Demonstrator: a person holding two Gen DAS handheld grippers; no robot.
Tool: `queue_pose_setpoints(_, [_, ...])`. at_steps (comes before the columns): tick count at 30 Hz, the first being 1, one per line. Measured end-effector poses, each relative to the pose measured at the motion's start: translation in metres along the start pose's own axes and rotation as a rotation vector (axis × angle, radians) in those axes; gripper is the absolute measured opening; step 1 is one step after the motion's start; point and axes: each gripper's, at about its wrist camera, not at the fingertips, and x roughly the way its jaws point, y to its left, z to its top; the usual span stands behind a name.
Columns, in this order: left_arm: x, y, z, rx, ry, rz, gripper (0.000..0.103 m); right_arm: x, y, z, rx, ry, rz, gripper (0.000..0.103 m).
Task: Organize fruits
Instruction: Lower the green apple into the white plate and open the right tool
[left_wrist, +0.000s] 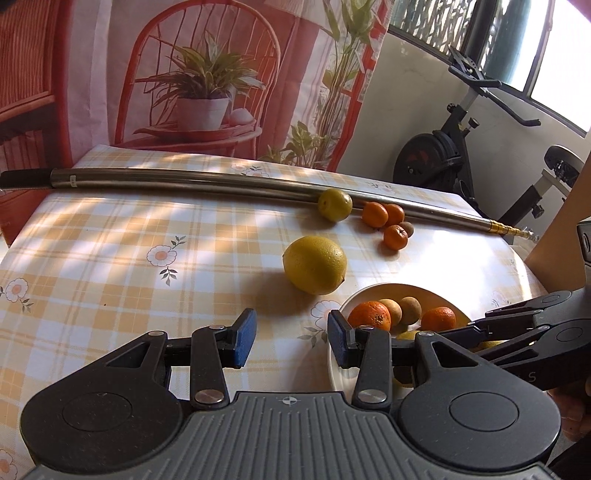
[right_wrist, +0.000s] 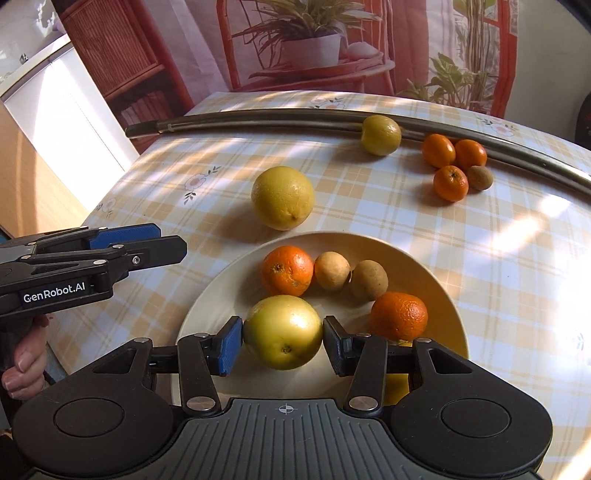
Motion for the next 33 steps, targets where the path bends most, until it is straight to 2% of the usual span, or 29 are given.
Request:
queue_pose_setpoints(5, [-0.010,0.010,0.000,-0.064,-0.027,-0.001,0.044,0.011,0.010,0.006,-0.028,0.023,0.046,0.044])
queue_pose_setpoints(20, [-0.011,0.006,-0.003,-0.057,-0.016,-0.001,0.044,0.022,0.014,0.019,-0.041,0.004,0.069,0.044])
queue_pose_setpoints(27, [-0.014,0.003,-0.005,-0.054,-0.008,0.008,0.044,-0.001,-0.002,0.023,0.018,-0.090,0.096,0.044])
queue_pose_setpoints(33, [-0.016,0.002,-0.006,-0.065,0.001,0.007,0.044,-0.033,-0.033,0.024,0.098,-0.207,0.046,0.045])
